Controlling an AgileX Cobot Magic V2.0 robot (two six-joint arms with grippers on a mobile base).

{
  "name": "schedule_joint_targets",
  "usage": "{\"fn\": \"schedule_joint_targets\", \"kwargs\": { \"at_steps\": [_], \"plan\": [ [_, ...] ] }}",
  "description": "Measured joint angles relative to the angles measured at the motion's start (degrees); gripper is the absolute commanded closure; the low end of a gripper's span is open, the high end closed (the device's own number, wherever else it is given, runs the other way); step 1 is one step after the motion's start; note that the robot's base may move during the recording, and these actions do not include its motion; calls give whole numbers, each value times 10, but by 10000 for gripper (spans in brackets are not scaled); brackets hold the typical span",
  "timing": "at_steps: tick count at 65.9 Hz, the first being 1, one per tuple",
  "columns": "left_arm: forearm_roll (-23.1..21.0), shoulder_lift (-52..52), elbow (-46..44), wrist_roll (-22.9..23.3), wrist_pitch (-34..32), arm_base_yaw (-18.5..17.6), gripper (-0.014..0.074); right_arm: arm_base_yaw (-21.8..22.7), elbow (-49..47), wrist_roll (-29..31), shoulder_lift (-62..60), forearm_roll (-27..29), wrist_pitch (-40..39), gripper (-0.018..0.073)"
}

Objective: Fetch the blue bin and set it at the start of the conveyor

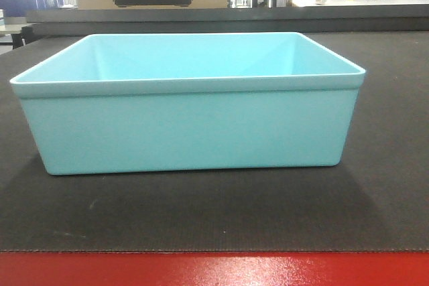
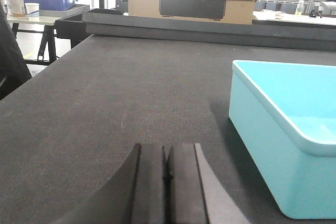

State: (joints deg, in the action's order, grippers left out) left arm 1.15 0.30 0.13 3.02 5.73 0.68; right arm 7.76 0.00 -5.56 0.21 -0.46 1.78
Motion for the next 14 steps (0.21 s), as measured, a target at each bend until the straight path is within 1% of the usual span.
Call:
{"fn": "schedule_joint_targets", "kwargs": {
  "at_steps": [14],
  "plan": [
    [0,0,0,0,0,0,707,0,0,0,0,0,0,721]
  ]
}}
